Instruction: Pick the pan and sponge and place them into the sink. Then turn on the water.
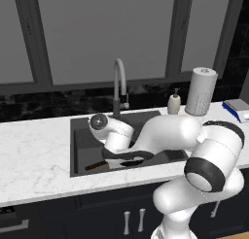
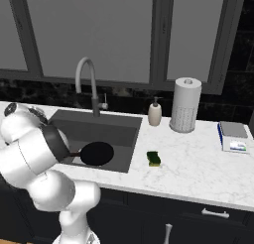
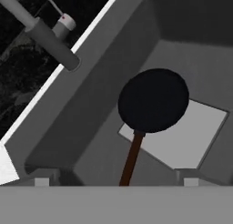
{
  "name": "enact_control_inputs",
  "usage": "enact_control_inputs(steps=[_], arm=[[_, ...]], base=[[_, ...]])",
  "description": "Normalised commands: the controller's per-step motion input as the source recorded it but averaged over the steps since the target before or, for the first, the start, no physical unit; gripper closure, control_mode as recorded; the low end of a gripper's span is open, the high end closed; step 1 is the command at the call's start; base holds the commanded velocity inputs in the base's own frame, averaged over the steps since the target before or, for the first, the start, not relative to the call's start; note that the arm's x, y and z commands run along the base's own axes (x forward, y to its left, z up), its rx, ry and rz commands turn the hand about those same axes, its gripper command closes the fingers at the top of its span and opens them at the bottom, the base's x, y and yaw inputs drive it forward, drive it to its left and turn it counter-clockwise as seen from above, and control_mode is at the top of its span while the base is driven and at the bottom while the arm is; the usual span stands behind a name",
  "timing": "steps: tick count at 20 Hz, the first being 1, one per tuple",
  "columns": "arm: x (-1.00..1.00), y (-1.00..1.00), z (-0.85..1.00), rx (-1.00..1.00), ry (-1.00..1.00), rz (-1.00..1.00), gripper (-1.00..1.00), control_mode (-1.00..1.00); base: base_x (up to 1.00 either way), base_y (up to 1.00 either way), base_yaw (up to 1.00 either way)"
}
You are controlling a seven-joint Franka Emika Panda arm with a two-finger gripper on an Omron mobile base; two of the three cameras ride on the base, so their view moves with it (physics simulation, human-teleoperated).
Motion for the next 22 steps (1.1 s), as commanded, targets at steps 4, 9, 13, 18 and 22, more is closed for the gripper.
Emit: enact_control_inputs(steps=[4, 9, 13, 18, 22], arm=[[-0.61, -0.55, 1.0, 0.18, -0.1, 0.0, -1.0, -1.0], [-0.44, -0.75, 0.93, 0.2, -0.02, 0.0, -1.0, -1.0], [-0.32, -0.86, 0.84, 0.18, 0.0, 0.0, -1.0, -1.0], [-0.36, -0.87, 0.71, 0.17, 0.0, 0.0, -1.0, -1.0], [-0.31, -0.92, 0.61, 0.13, 0.0, -0.03, -1.0, -1.0]], base=[[0.0, 0.0, 0.0], [0.0, 0.0, 0.0], [0.0, 0.0, 0.0], [0.0, 0.0, 0.0], [0.0, 0.0, 0.0]])
